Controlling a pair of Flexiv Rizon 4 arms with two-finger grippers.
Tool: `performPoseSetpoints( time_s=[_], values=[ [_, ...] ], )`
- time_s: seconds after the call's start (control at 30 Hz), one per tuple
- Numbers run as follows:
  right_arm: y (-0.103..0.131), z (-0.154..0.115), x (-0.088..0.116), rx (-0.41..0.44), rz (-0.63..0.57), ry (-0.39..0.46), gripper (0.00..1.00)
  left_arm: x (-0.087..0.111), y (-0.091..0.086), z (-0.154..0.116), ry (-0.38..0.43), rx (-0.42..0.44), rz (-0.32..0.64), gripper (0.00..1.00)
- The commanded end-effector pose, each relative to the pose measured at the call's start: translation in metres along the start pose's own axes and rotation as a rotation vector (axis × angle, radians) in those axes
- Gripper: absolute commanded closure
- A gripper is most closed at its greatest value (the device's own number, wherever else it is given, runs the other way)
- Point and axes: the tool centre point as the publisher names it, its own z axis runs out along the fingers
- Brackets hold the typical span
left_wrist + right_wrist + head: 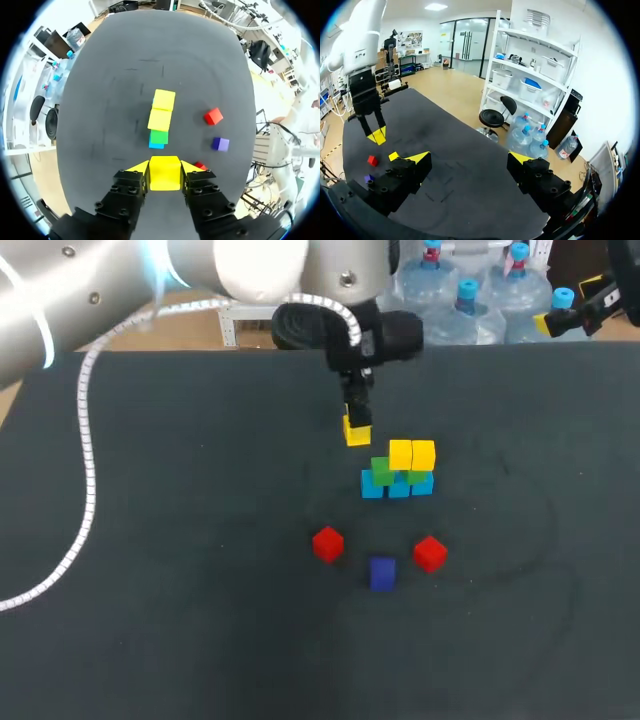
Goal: Place the blue cubes, place green cubes on the blue cubes, place the yellow cubes on the green cubes, then place the red cubes on the yellow cubes, and place purple cube on the red cubes.
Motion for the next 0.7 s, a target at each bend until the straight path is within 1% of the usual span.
performPoseSetpoints(
  time_s=[0.03, 0.2, 0.3, 0.5, 0.7],
  values=[
    [0.004, -0.001, 0.000, 0.043, 0.001, 0.002, 0.00, -0.002, -0.009, 0.007, -0.012, -0.029, -0.009, 1.00],
    [0.004, -0.001, 0.000, 0.043, 0.001, 0.002, 0.00, -0.013, -0.014, 0.015, -0.022, -0.036, 0.016, 1.00],
    [0.004, -0.001, 0.000, 0.043, 0.001, 0.002, 0.00, -0.016, -0.015, 0.018, 0.005, -0.039, 0.040, 1.00],
    [0.004, -0.001, 0.000, 0.043, 0.001, 0.002, 0.00, -0.018, -0.010, 0.023, 0.010, -0.069, 0.084, 1.00],
    [0.004, -0.001, 0.000, 0.043, 0.001, 0.002, 0.00, -0.017, -0.005, 0.023, 0.020, -0.075, 0.116, 1.00]
  ],
)
